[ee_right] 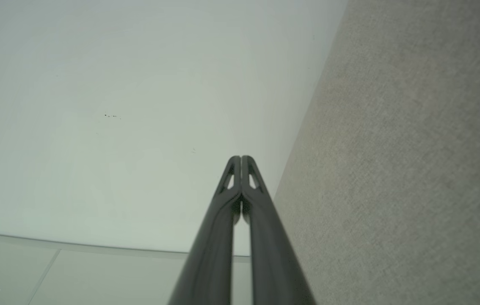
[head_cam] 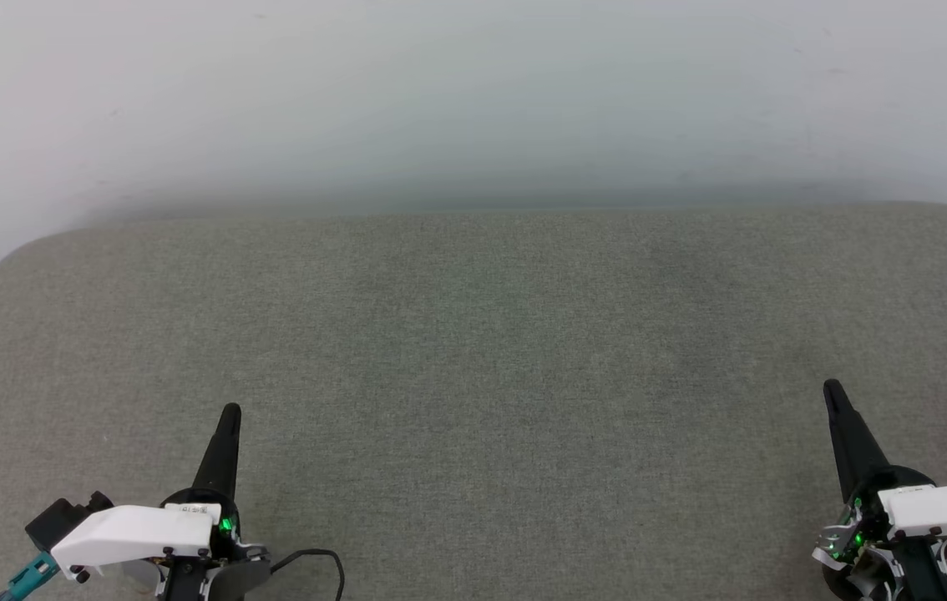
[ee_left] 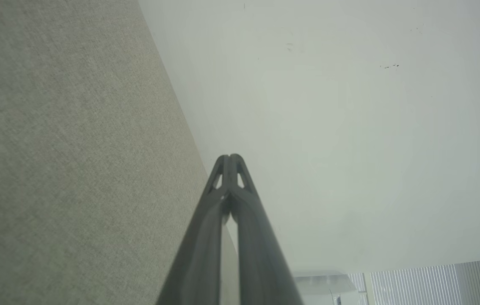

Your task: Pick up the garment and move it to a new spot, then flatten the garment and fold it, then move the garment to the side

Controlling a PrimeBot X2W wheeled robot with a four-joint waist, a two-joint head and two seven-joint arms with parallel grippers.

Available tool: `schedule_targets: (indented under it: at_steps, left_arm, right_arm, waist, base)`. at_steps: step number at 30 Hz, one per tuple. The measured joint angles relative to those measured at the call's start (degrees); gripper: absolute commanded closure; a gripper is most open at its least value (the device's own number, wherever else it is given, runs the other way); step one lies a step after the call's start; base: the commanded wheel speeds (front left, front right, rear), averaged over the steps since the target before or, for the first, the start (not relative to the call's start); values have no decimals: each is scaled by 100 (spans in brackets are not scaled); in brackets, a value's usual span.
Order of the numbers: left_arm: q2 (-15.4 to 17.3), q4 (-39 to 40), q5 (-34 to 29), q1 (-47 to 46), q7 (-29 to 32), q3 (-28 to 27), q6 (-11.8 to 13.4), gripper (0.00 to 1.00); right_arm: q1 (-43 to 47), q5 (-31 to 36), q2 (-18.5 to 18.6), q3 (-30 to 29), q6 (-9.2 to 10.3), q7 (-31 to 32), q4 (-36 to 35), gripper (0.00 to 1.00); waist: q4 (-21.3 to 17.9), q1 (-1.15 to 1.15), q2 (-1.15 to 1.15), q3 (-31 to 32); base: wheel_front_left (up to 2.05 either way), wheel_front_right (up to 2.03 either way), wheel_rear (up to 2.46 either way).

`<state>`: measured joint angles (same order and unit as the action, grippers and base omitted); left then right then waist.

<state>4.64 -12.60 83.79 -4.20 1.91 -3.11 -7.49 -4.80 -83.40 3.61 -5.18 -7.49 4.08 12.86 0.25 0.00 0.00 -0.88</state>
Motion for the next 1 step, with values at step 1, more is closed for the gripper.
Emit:
schedule_targets:
  at_steps: [1]
  left_arm:
    - [-1,-9,44,-8,19,-7,0,100]
  right_arm:
    - [-1,-41,-1,-4,-1,2,4,100]
  waist:
    - [-1,0,0,3]
  base:
    - [0,0,0]
